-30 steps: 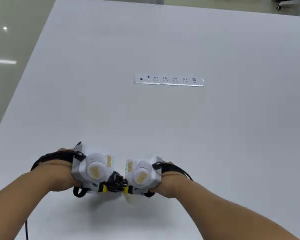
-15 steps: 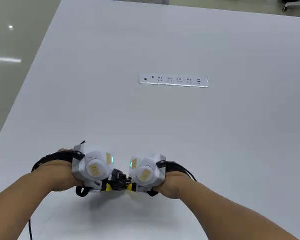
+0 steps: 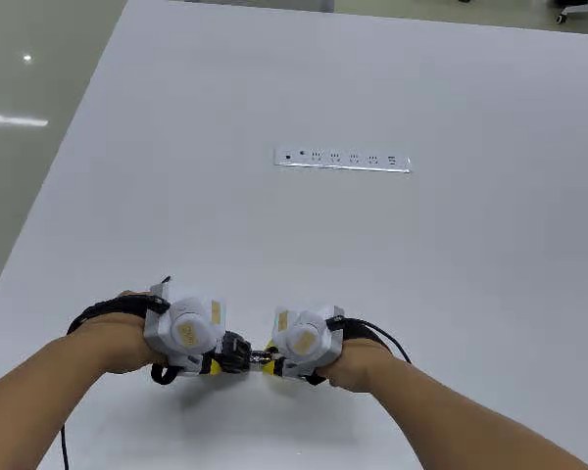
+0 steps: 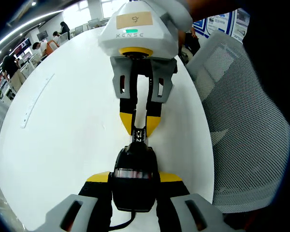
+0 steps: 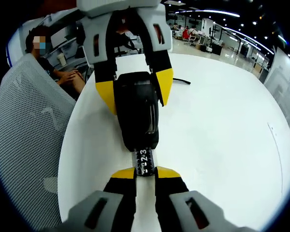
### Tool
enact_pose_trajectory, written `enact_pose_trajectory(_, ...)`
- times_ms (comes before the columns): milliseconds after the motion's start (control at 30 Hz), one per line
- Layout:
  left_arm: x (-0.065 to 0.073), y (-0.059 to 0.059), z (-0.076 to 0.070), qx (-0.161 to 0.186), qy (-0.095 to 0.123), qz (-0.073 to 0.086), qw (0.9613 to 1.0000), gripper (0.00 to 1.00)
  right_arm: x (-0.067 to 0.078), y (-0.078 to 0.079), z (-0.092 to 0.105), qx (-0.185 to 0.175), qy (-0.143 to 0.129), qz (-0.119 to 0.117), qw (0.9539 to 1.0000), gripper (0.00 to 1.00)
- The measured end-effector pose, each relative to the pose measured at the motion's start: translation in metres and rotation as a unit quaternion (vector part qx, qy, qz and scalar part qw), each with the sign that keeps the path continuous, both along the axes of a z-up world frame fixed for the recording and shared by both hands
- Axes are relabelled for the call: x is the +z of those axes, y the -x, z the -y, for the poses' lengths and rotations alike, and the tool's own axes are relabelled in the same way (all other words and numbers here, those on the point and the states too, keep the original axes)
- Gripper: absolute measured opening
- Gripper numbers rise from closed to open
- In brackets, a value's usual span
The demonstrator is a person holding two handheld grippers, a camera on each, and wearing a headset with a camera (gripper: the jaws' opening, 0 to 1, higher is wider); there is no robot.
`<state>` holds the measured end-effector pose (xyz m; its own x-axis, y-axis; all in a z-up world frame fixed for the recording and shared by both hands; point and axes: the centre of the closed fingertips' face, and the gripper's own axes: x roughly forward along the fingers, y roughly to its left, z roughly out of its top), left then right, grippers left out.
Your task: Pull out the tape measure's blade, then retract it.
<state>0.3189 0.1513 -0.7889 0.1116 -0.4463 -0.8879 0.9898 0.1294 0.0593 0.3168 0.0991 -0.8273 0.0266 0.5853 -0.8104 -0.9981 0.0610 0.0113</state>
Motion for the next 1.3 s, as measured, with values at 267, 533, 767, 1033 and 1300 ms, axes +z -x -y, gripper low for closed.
enact_pose_trajectory(267, 0.001, 0.0, 0.0, 0.003, 0.0, -0.001, 1.0, 0.32, 0.0, -0.002, 0.015, -0.005, 0.002, -0.001, 1.0, 0.12)
enact_pose_trajectory(533, 0.0, 0.0, 0.0, 0.005, 0.003, -0.002, 1.0, 0.32, 0.001, -0.004, 0.023, -0.008, 0.008, -0.005, 0.9999, 0.12)
enact_pose_trajectory(767, 0.0, 0.0, 0.0, 0.003, 0.001, -0.003, 1.0, 0.32, 0.001, -0.004, 0.026, -0.012, 0.007, -0.009, 0.9999, 0.12)
enact_pose_trajectory(1033, 0.0, 0.0, 0.0, 0.002, 0.001, -0.002, 1.0, 0.32, 0.002, -0.004, 0.036, -0.019, 0.009, -0.018, 0.9996, 0.12)
enact_pose_trajectory(1300, 0.0, 0.0, 0.0, 0.001, 0.001, -0.001, 1.0, 0.32, 0.001, -0.005, 0.052, -0.027, 0.007, -0.016, 0.9995, 0.12)
